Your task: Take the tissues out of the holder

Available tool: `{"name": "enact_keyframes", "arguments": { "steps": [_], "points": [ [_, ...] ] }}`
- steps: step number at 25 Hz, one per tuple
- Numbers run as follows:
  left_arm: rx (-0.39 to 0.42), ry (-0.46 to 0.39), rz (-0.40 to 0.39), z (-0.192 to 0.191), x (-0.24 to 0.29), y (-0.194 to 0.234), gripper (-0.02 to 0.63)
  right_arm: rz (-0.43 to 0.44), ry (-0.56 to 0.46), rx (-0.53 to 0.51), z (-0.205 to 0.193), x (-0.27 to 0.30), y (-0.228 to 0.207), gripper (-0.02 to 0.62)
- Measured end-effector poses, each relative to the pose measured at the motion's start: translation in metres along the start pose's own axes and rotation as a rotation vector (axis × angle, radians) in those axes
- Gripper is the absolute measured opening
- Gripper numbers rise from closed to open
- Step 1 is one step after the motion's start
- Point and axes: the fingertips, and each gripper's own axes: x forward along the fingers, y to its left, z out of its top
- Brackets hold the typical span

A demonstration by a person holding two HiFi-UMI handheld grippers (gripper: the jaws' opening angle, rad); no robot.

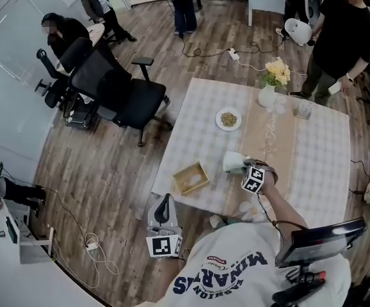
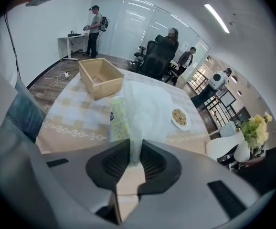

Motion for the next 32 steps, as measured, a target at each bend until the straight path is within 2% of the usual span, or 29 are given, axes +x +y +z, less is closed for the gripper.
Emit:
{"name": "enact_keyframes", "arguments": {
  "steps": [8, 22, 25, 29, 32],
  "points": [
    [0.013, 0.012, 0.005, -0.003, -0.005, -0.007, 0.003, -0.003, 0.028, 0.003, -0.024, 0.024, 0.014, 0.058],
    [0.018, 0.006, -0.002, 0.001, 0.000, -0.015, 0.003, -0.010, 0.071, -0.015, -0.029, 0.032, 0.010, 0.076],
    [0.014, 0.008, -0.002, 0.004, 0.001, -0.016, 0.003, -0.034, 0.085, -0.041, -0.027, 0.028, 0.005, 0.103],
    [0.020, 0.003, -0.002, 0.008, -0.001, -0.017, 0.003, -0.072, 0.034, -0.016, -0.014, 0.013, -0.005, 0.220],
    [0.026, -0.005, -0.003, 0.013, 0.000, -0.017, 0.003, -0.116, -0.037, 0.025, 0.005, -0.013, -0.017, 0.230]
  ]
}}
